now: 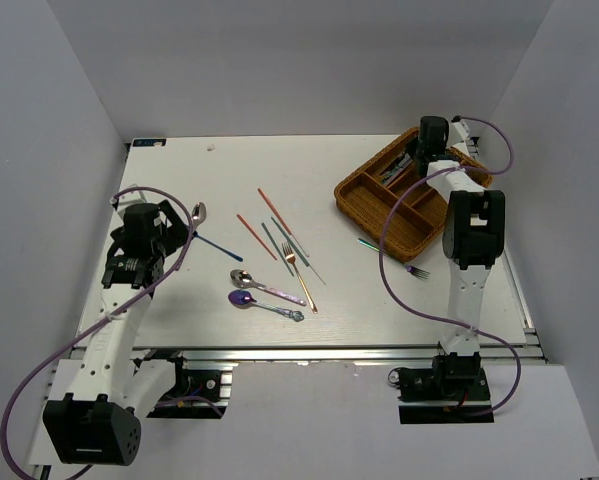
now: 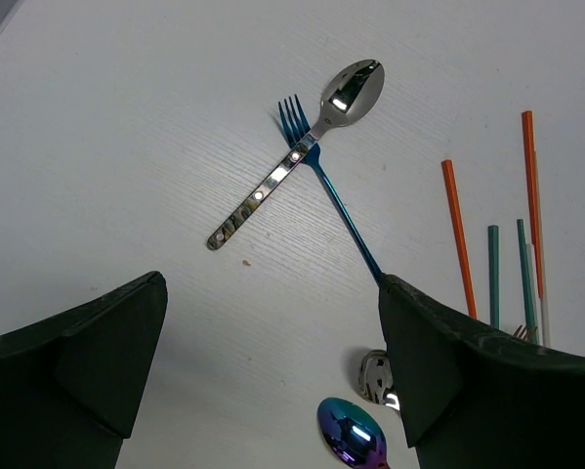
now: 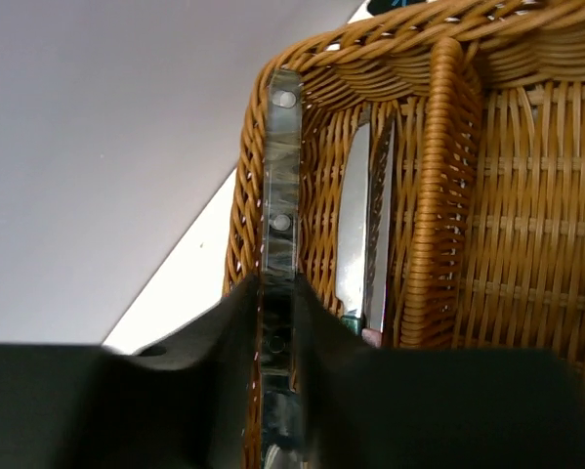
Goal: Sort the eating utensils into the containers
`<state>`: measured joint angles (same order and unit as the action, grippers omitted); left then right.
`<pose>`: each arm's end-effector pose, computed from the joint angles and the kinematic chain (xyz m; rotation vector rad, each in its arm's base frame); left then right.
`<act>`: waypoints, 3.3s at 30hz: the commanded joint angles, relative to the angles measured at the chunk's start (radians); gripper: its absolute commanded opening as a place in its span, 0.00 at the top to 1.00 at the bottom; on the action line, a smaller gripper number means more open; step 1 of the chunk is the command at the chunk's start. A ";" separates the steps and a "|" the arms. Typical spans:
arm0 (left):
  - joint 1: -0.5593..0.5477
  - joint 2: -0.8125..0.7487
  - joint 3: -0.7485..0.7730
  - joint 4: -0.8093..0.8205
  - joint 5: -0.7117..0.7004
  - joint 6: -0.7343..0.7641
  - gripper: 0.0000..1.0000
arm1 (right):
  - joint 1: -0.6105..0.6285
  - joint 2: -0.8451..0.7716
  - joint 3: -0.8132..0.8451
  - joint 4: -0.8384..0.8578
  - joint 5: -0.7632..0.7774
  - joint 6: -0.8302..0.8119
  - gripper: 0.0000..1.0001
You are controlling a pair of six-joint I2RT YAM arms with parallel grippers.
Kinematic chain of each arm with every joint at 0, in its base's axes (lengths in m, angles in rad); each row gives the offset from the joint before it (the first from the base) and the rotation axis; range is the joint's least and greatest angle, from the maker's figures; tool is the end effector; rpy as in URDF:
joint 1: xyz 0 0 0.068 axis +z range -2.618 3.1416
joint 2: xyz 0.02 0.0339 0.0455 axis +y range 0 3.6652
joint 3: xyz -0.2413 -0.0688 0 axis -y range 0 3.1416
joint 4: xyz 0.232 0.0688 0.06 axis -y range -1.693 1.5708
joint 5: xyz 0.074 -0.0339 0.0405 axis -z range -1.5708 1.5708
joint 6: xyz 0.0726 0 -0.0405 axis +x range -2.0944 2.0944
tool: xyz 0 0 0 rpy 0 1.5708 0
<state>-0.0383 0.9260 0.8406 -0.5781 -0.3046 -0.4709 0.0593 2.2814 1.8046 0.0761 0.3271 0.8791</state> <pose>0.2248 0.0132 0.2581 -0.6310 2.1069 0.0565 0.5429 0.0089 0.1876 0.9722 1.7028 0.2969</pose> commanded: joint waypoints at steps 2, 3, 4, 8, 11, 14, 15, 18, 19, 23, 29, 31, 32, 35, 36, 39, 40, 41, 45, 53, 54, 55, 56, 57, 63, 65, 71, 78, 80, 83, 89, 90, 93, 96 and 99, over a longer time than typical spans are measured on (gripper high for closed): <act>-0.002 0.001 0.006 0.015 0.010 0.009 0.02 | -0.003 -0.031 0.038 0.030 -0.008 0.000 0.56; -0.002 0.000 0.006 0.015 0.012 0.009 0.02 | -0.003 -0.034 0.042 0.018 -0.016 0.000 0.49; -0.002 -0.001 0.005 0.015 0.010 0.009 0.02 | -0.003 -0.039 0.045 0.005 -0.019 0.004 0.40; -0.002 -0.004 0.005 0.014 0.010 0.009 0.02 | -0.003 -0.066 0.065 -0.025 -0.040 -0.022 0.11; -0.002 -0.007 0.005 0.014 0.009 0.009 0.02 | 0.025 -0.091 0.127 -0.075 -0.074 -0.116 0.11; -0.002 -0.006 0.006 0.009 -0.007 0.005 0.02 | 0.133 -0.135 0.189 -0.139 -0.118 -0.388 0.11; -0.002 -0.007 0.009 0.008 -0.010 0.005 0.02 | 0.170 -0.151 0.191 -0.163 -0.134 -0.464 0.11; 0.000 -0.007 0.009 0.006 -0.019 0.003 0.02 | 0.304 -0.220 0.148 -0.344 -0.117 -0.672 0.11; 0.000 -0.007 0.009 0.006 -0.016 0.003 0.02 | 0.335 -0.274 0.110 -0.375 -0.137 -0.725 0.11; -0.002 -0.006 0.006 0.011 0.004 0.005 0.02 | 0.474 -0.430 -0.163 -0.438 -0.245 -0.873 0.12; -0.002 -0.018 0.003 0.018 0.028 0.006 0.02 | 0.554 -0.548 -0.433 -0.411 -0.542 -0.925 0.22; -0.002 -0.023 0.000 0.021 0.038 0.006 0.02 | 0.571 -0.533 -0.476 -0.326 -0.579 -0.883 0.24; 0.000 -0.023 0.000 0.021 0.038 0.008 0.02 | 0.591 -0.516 -0.466 -0.314 -0.530 -0.841 0.28; 0.000 -0.029 0.000 0.018 0.030 0.008 0.02 | 0.632 -0.435 -0.407 -0.268 -0.391 -0.757 0.45; 0.000 -0.027 0.000 0.017 0.030 0.006 0.02 | 0.642 -0.386 -0.387 -0.260 -0.376 -0.753 0.45; -0.002 -0.030 -0.001 0.017 0.024 0.008 0.02 | 0.668 -0.260 -0.243 -0.311 -0.282 -0.772 0.46; -0.002 -0.029 -0.001 0.017 0.025 0.008 0.02 | 0.671 -0.229 -0.202 -0.356 -0.237 -0.784 0.47; -0.002 -0.027 -0.001 0.017 0.025 0.008 0.02 | 0.678 -0.202 -0.130 -0.377 -0.226 -0.784 0.49; -0.002 -0.024 -0.001 0.017 0.030 0.009 0.02 | 0.701 -0.166 -0.097 -0.411 -0.204 -0.790 0.53; -0.002 -0.024 -0.003 0.020 0.041 0.011 0.02 | 0.819 -0.333 -0.337 -0.458 -0.092 -0.652 0.59; -0.002 -0.026 -0.003 0.021 0.042 0.011 0.02 | 0.826 -0.364 -0.396 -0.440 -0.109 -0.643 0.61; -0.002 -0.026 -0.003 0.021 0.044 0.011 0.02 | 0.836 -0.375 -0.421 -0.432 -0.105 -0.625 0.62; -0.002 -0.023 -0.003 0.023 0.045 0.011 0.02 | 0.844 -0.391 -0.459 -0.418 -0.108 -0.617 0.64; -0.002 -0.023 -0.003 0.021 0.047 0.011 0.02 | 0.847 -0.398 -0.482 -0.411 -0.117 -0.614 0.66; -0.002 -0.023 -0.005 0.021 0.047 0.011 0.02 | 0.878 -0.392 -0.551 -0.400 -0.140 -0.597 0.72; -0.002 -0.026 -0.005 0.021 0.047 0.011 0.02 | 0.882 -0.385 -0.571 -0.389 -0.164 -0.592 0.72; -0.002 -0.026 -0.003 0.021 0.047 0.011 0.02 | 0.899 -0.362 -0.573 -0.401 -0.142 -0.569 0.72; -0.002 -0.024 -0.003 0.023 0.050 0.011 0.02 | 0.916 -0.378 -0.574 -0.412 -0.106 -0.562 0.75; -0.002 -0.027 -0.005 0.021 0.050 0.011 0.02 | 0.916 -0.355 -0.574 -0.420 -0.100 -0.559 0.77; -0.002 -0.029 -0.005 0.023 0.050 0.011 0.02 | 0.916 -0.330 -0.583 -0.444 -0.063 -0.537 0.86; -0.002 -0.024 -0.005 0.024 0.062 0.012 0.02 | 0.915 -0.381 -0.649 -0.411 -0.037 -0.494 1.00; -0.002 -0.024 -0.005 0.026 0.062 0.012 0.02 | 0.915 -0.391 -0.653 -0.403 -0.022 -0.491 1.00; -0.002 -0.023 -0.006 0.026 0.062 0.012 0.02 | 0.906 -0.422 -0.625 -0.415 0.019 -0.491 1.00; -0.002 -0.023 -0.006 0.026 0.062 0.012 0.02 | 0.887 -0.448 -0.573 -0.438 0.053 -0.500 1.00; -0.003 -0.021 -0.008 0.027 0.064 0.012 0.02 | 0.858 -0.497 -0.527 -0.441 0.061 -0.519 1.00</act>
<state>-0.0383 0.9165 0.8402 -0.5671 -0.2501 -0.4675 0.9489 1.8721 1.2045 -0.3435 0.3298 0.3695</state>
